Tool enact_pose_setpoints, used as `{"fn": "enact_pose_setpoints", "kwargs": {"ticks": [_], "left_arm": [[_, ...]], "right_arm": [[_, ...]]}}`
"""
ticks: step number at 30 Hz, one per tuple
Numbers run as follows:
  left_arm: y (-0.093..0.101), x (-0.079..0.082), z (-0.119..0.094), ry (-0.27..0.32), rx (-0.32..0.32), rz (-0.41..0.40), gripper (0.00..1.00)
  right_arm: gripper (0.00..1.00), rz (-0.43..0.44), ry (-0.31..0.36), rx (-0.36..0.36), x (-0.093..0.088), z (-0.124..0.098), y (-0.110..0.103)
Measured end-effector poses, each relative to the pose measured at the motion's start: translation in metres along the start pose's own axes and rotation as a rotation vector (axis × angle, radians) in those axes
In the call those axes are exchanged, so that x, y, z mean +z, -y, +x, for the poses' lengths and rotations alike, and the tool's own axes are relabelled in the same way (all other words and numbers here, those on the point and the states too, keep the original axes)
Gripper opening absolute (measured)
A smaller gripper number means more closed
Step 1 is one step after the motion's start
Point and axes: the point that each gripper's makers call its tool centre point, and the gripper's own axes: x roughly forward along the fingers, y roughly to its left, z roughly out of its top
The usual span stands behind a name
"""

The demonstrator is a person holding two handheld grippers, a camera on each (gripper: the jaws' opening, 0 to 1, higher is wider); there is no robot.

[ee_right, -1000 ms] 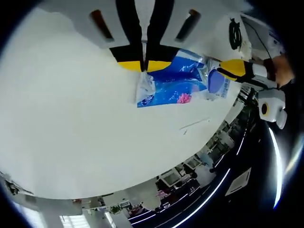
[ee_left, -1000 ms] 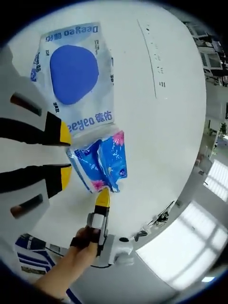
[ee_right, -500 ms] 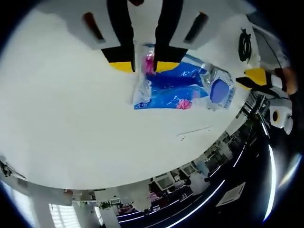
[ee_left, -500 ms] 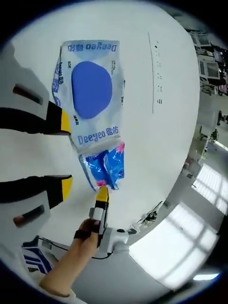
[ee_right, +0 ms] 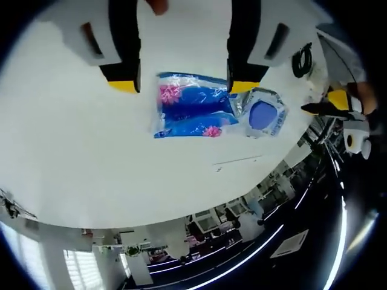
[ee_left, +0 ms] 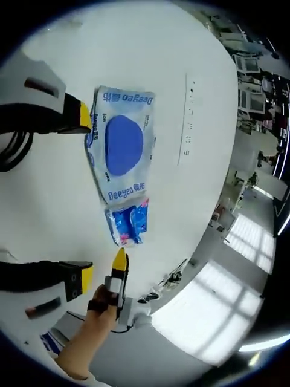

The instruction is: Arrange the tabletop items into an orderly group along one side of the table until the central work area is clear of visible clutter.

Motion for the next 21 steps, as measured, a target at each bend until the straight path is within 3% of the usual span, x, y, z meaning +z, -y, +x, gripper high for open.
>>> {"fn": "enact_pose_setpoints", "kwargs": {"ticks": [8,21], "left_arm": [[-0.004,-0.004,-0.030,0.048,-0.003,0.011,0.87],[-0.025,-0.017,-0.066,0.060,0.007,0.013,0.86]], "right_arm": [[0.62,-0.001,0.003,0.016,-0.017,-0.028,-0.028],[0.60,0.015,0.004,0.000,-0.041,-0.057,-0.055]]}}
